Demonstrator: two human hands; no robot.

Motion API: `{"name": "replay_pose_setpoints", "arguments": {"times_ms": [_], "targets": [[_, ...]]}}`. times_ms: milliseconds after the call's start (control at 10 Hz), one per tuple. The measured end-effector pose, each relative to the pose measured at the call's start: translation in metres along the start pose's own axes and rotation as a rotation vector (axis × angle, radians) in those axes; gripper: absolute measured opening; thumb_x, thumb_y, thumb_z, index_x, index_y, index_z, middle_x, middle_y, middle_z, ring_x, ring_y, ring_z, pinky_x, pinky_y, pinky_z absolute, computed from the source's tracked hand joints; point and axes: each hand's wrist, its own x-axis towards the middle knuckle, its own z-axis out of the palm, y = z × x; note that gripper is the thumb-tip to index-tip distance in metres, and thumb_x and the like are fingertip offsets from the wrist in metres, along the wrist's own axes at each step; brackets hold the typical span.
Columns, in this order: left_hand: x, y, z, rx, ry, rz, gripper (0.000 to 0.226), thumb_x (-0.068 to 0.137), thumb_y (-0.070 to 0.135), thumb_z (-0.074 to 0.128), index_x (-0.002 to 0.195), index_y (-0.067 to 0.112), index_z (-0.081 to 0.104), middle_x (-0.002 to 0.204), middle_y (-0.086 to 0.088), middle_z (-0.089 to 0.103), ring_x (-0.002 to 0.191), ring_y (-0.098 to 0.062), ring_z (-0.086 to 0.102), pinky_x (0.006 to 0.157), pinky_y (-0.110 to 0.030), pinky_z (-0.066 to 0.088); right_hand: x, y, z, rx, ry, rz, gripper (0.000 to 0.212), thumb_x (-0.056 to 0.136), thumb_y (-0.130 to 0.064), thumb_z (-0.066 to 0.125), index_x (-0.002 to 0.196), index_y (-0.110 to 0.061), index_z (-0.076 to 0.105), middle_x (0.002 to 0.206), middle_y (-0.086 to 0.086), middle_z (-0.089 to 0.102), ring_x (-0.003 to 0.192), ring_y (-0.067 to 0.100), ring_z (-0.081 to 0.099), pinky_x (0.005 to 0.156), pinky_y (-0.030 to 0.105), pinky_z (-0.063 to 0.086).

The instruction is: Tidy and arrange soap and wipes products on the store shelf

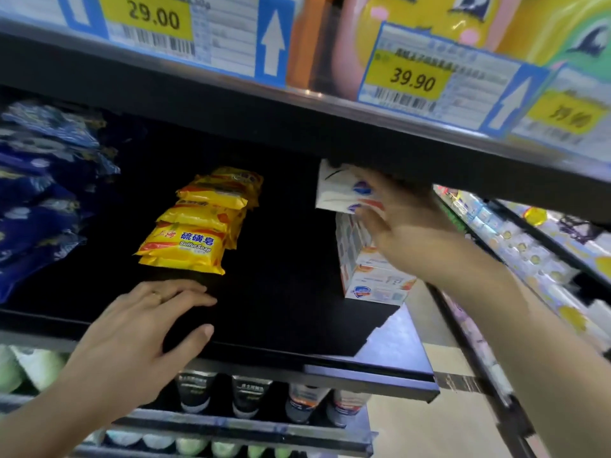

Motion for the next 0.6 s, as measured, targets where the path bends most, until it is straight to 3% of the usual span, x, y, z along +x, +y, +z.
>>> {"name": "replay_pose_setpoints", "arguments": {"times_ms": [100, 200, 300, 500, 600], "targets": [[0.0, 0.0, 0.002, 0.018, 0.007, 0.005, 0.042, 0.093, 0.068, 0.042, 0.125, 0.048, 0.063, 0.13, 0.031, 0.057, 0.12, -0.004, 0.053, 0.089, -0.035, 0.046, 0.002, 0.038, -0.006, 0.016, -0.026, 0.131, 0.038, 0.105, -0.031, 0.052, 0.141, -0.02, 0.056, 0.144, 0.009, 0.06, 0.132, 0.031, 0.054, 0.109, 0.036, 0.04], [0.002, 0.003, 0.001, 0.024, 0.014, -0.007, 0.044, 0.091, 0.067, 0.043, 0.123, 0.046, 0.065, 0.129, 0.028, 0.059, 0.116, -0.006, 0.054, 0.089, -0.036, 0.046, 0.015, 0.066, 0.002, 0.051, -0.01, 0.228, 0.035, 0.103, -0.024, 0.056, 0.137, -0.019, 0.058, 0.138, 0.011, 0.063, 0.117, 0.031, 0.06, 0.087, 0.03, 0.043], [0.002, 0.009, 0.0, 0.016, 0.01, -0.032, 0.044, 0.09, 0.066, 0.044, 0.121, 0.045, 0.066, 0.128, 0.027, 0.06, 0.113, -0.007, 0.056, 0.089, -0.036, 0.047, 0.028, 0.08, 0.009, 0.17, -0.107, 0.202, 0.039, 0.097, -0.019, 0.056, 0.134, -0.03, 0.054, 0.128, 0.002, 0.063, 0.105, 0.021, 0.064, 0.077, 0.031, 0.055], [0.004, 0.019, -0.002, -0.006, 0.041, -0.091, 0.044, 0.085, 0.067, 0.043, 0.114, 0.046, 0.068, 0.124, 0.029, 0.06, 0.108, -0.009, 0.057, 0.088, -0.039, 0.048, 0.039, 0.091, 0.013, 0.295, -0.175, 0.262, 0.042, 0.096, -0.018, 0.056, 0.135, -0.034, 0.056, 0.125, -0.002, 0.066, 0.104, 0.014, 0.066, 0.087, 0.037, 0.06], [0.005, 0.021, -0.003, -0.002, 0.019, -0.095, 0.046, 0.086, 0.068, 0.041, 0.118, 0.047, 0.067, 0.126, 0.027, 0.061, 0.112, -0.008, 0.056, 0.092, -0.039, 0.048, 0.025, 0.082, 0.012, 0.191, 0.032, 0.24, 0.031, 0.101, -0.024, 0.053, 0.131, -0.027, 0.06, 0.125, 0.005, 0.066, 0.103, 0.021, 0.064, 0.074, 0.026, 0.049]]}}
